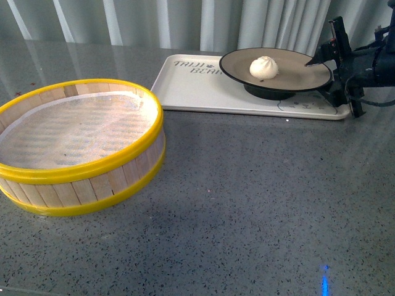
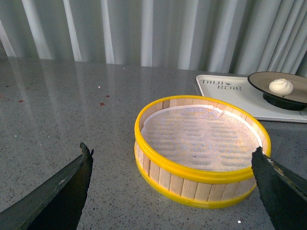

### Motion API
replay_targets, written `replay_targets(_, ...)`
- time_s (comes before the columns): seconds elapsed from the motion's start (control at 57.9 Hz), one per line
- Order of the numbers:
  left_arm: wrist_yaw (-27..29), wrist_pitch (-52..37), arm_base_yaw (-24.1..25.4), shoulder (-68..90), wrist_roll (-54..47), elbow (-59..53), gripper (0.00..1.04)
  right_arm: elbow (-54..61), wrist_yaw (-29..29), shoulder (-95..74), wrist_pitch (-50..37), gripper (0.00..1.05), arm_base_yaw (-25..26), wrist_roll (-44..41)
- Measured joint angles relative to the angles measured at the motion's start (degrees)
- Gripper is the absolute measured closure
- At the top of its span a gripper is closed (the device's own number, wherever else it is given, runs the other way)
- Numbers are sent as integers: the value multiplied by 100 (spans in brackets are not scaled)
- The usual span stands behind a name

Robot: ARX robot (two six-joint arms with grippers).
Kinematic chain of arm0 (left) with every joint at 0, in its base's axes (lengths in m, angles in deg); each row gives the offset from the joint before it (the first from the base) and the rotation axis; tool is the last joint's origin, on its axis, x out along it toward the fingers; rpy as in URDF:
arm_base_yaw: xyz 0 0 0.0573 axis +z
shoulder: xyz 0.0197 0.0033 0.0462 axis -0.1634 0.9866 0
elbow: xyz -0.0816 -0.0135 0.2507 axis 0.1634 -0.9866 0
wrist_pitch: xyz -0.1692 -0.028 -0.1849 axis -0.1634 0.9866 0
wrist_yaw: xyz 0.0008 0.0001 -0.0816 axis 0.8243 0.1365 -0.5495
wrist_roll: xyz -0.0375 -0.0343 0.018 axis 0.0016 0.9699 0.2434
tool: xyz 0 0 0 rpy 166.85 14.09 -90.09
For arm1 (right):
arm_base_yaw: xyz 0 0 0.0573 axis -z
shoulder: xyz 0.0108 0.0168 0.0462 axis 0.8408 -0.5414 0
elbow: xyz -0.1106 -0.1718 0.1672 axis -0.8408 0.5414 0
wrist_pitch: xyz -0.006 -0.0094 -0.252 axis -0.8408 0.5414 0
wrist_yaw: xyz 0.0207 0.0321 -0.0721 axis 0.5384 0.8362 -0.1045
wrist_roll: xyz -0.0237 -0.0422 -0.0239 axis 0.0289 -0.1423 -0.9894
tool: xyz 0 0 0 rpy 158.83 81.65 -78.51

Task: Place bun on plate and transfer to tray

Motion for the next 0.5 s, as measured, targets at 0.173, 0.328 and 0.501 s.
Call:
replay_targets(0.173,0,0,0,0,0,0,7,107,35,92,-92,9,20,52)
replay_targets(0.328,2,0,0,0,0,0,7,363,11,326,-164,9,24,118)
replay_targets(0.501,0,0,0,0,0,0,7,660,-31,553,-254,8,72,155)
